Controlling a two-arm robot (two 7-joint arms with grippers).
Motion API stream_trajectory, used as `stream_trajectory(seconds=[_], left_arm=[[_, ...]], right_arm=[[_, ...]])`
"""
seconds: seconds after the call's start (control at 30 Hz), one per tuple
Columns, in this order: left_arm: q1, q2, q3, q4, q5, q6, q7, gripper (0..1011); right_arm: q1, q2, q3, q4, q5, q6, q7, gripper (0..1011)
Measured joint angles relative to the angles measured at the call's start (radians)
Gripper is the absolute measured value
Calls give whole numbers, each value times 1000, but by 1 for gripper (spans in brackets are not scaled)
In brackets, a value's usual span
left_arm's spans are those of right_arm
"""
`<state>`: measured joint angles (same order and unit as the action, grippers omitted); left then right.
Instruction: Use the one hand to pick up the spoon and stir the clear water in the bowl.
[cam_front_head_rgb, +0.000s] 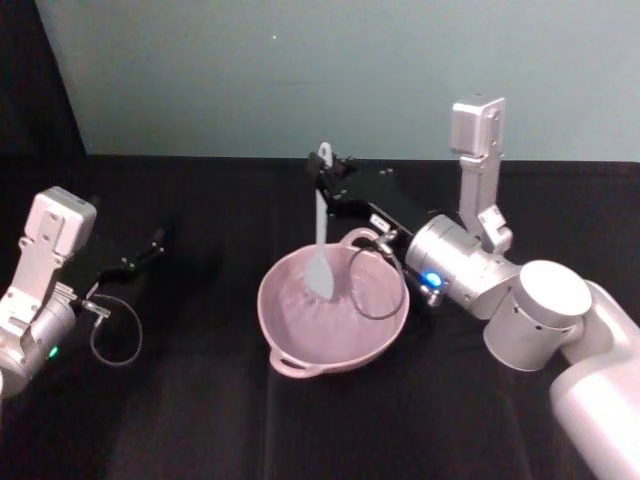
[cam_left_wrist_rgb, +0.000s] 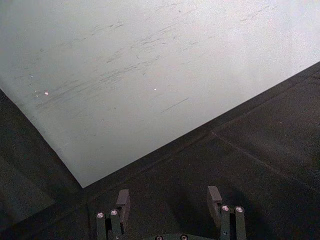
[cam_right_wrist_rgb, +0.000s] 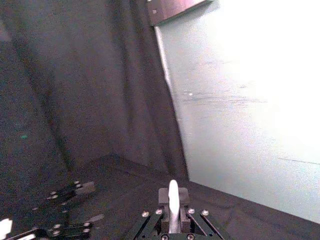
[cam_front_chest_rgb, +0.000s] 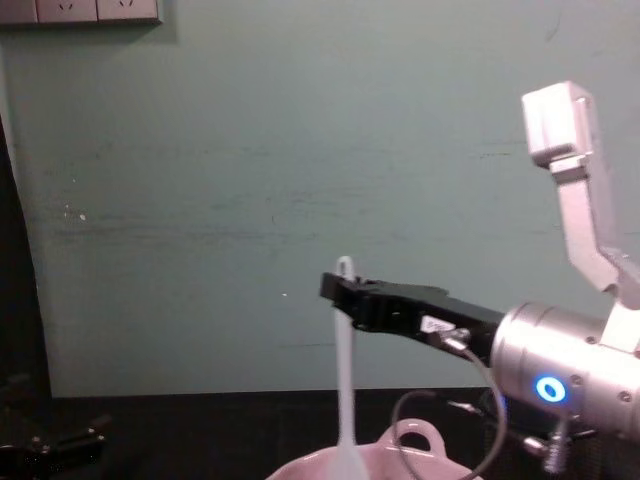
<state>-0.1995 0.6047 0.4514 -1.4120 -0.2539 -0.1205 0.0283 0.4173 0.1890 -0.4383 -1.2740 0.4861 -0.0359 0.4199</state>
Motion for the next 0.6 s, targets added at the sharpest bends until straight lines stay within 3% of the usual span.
stream_trajectory(seconds=[0.3, 0.6], left_arm=[[0, 0, 0, 0, 0, 0, 0, 1011], [0, 0, 0, 0, 0, 0, 0, 1011]], right_arm=[[-38, 51, 46, -63, -8, 4, -27, 118], [-77, 83, 48, -132, -31, 26, -34, 118]])
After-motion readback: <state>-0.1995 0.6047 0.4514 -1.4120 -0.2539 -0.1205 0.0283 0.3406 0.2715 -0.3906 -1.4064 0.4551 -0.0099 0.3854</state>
